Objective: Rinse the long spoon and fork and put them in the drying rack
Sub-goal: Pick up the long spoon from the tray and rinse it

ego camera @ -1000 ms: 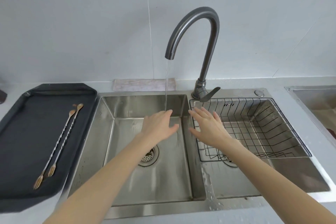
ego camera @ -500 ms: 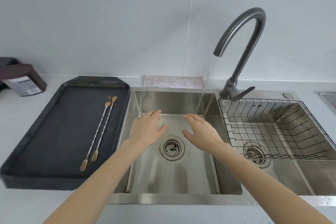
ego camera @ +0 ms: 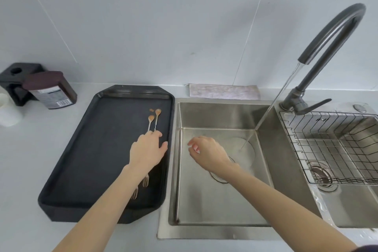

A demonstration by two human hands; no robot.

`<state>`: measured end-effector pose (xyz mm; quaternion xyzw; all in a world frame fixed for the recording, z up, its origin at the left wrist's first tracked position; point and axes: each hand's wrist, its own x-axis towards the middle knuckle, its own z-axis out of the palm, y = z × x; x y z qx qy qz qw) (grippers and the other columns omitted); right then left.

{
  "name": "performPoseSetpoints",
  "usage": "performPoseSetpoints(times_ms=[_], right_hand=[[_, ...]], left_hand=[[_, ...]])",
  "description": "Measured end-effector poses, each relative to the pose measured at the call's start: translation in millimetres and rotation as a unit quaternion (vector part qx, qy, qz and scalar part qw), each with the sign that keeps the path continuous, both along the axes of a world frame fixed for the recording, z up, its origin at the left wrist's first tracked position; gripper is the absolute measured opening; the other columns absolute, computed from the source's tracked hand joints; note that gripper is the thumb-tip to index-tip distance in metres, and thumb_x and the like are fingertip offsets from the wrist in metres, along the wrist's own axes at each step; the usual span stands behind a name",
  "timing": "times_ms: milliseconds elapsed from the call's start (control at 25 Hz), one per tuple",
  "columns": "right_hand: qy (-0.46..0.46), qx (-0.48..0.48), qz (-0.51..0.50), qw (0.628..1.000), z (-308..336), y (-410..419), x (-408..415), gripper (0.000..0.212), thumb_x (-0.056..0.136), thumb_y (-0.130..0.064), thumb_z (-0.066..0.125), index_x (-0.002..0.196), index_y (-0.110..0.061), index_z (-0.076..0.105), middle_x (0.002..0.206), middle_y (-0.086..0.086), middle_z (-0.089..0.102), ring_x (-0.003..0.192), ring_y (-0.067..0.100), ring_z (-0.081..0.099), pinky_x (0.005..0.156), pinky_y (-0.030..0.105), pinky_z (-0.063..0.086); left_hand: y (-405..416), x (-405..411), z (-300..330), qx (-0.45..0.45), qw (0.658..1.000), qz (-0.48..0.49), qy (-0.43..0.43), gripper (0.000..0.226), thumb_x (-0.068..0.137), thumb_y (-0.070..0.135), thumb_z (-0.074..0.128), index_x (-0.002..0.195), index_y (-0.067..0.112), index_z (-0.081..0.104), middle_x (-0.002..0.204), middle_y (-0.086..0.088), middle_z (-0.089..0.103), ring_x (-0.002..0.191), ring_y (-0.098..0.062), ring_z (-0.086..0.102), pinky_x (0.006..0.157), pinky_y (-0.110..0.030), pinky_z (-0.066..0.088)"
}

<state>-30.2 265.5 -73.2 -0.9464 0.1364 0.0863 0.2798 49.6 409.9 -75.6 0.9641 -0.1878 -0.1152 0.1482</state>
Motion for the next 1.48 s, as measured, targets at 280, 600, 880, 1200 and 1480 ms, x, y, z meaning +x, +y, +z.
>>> performPoseSetpoints(times_ms=[280,600,880,1200,1480], right_hand=[[0.020,0.049,-0.020,0.998,-19,50,57,0.029,0.091,-0.019,0.042,0.105,-0.007,0.064,0.107,0.013,0.067,0.097,0.032,0.062,0.080,0.037,0.052],[0.070,0.049,-0.067,0.994,-49,79,95,0.024,0.089,-0.020,0.050,0.092,-0.001,0.064,0.097,0.018,0.066,0.085,0.034,0.061,0.069,0.035,0.050],[0.100,-0.002,-0.059,0.993,-51,87,107,0.026,0.087,-0.027,0.054,0.098,-0.004,0.059,0.093,0.012,0.063,0.095,0.033,0.062,0.069,0.032,0.040],[0.068,0.114,-0.123,0.983,-50,83,96,0.017,0.083,-0.023,0.055,0.084,-0.007,0.061,0.091,0.009,0.065,0.080,0.026,0.057,0.065,0.030,0.043],[-0.034,0.343,-0.235,0.909,-26,52,71,0.027,0.084,-0.014,0.059,0.110,-0.007,0.060,0.094,0.005,0.063,0.089,0.016,0.059,0.084,0.029,0.048]], left_hand=[[25,16,-36,0.017,0.998,0.039,0.037,0.031,0.089,0.034,0.052,0.112,0.013,0.055,0.109,-0.006,0.060,0.094,-0.021,0.063,0.080,-0.033,0.053],[31,25,-58,0.023,0.998,0.058,0.015,0.027,0.091,0.034,0.049,0.099,0.009,0.058,0.102,-0.007,0.063,0.091,-0.025,0.062,0.068,-0.030,0.046],[31,26,-63,0.047,0.997,0.060,0.006,0.032,0.094,0.032,0.039,0.092,0.007,0.060,0.092,-0.009,0.069,0.082,-0.029,0.065,0.062,-0.030,0.042],[31,20,-50,-0.007,0.998,0.067,0.011,0.024,0.091,0.028,0.048,0.096,0.008,0.061,0.094,-0.007,0.070,0.077,-0.024,0.062,0.062,-0.028,0.041],[11,2,-20,-0.091,0.994,0.056,0.017,0.023,0.090,0.030,0.052,0.100,0.011,0.062,0.097,-0.006,0.071,0.086,-0.023,0.065,0.070,-0.028,0.046]])
